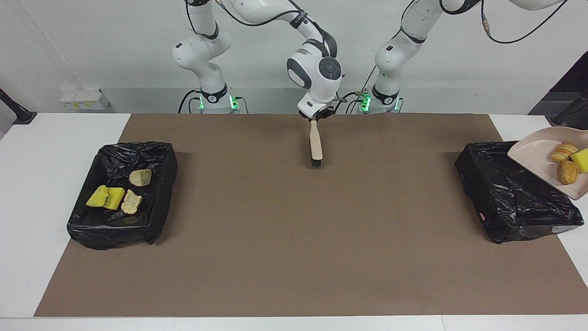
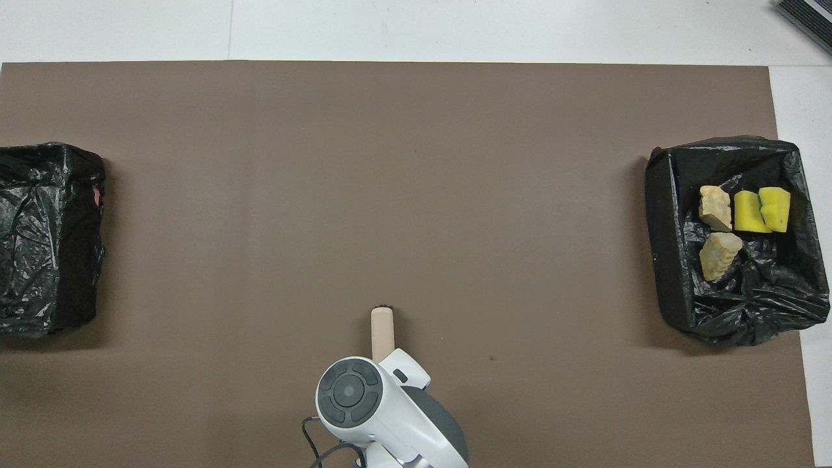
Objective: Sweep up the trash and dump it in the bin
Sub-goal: 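Tip the dustpan over the bin with the left gripper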
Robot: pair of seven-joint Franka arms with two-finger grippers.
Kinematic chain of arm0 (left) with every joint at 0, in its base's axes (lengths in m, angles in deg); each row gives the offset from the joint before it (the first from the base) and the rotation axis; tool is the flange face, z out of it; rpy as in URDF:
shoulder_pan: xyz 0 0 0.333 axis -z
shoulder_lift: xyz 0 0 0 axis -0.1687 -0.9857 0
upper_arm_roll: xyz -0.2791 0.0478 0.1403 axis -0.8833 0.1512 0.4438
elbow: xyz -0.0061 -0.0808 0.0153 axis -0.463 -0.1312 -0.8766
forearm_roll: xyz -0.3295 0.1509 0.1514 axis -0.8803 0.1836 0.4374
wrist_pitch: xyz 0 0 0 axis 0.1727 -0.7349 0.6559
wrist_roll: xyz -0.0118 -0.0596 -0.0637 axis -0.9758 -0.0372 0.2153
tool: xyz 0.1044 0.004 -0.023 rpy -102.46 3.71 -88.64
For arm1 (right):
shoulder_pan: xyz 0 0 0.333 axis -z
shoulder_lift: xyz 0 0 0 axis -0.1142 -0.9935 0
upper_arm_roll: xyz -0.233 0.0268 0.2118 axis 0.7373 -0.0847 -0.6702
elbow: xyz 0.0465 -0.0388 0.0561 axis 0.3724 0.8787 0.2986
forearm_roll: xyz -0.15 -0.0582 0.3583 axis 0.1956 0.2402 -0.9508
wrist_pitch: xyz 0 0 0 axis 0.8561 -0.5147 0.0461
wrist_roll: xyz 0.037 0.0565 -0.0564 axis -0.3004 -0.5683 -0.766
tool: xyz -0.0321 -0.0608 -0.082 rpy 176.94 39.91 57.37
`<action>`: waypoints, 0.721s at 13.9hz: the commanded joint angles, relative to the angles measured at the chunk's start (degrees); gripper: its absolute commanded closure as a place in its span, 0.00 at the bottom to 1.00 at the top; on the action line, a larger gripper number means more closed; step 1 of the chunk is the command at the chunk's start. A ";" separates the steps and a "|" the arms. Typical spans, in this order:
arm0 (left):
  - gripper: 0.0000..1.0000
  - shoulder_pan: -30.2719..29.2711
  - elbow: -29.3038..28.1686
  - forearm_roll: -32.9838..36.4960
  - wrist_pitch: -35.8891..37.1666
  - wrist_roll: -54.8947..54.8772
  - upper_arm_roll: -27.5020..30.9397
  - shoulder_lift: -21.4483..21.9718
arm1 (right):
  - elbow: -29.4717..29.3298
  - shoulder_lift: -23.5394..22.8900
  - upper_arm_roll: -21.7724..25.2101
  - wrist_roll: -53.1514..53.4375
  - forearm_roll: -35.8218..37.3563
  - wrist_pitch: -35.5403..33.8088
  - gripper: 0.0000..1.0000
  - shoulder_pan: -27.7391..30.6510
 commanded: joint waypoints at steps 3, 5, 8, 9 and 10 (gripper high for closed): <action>1.00 4.69 -0.09 11.66 1.38 -0.88 -0.41 -0.08 | 3.35 2.15 -0.03 -4.19 -4.47 3.27 1.00 0.64; 1.00 6.01 -0.10 13.43 1.55 -1.75 -0.41 -0.07 | 4.06 2.15 -0.03 -4.19 -4.65 3.80 1.00 0.81; 1.00 8.12 0.25 19.30 1.03 -1.93 -0.49 -0.16 | 3.53 1.63 -0.03 -4.10 -4.74 4.07 0.88 0.99; 1.00 8.64 0.34 21.67 0.68 -2.02 -0.49 -0.16 | 3.10 1.36 -0.03 -4.02 -4.74 3.98 0.79 1.16; 1.00 8.74 0.43 22.13 0.50 -1.93 -0.58 -0.16 | 2.40 1.01 -0.03 -3.93 -4.74 3.80 0.70 1.25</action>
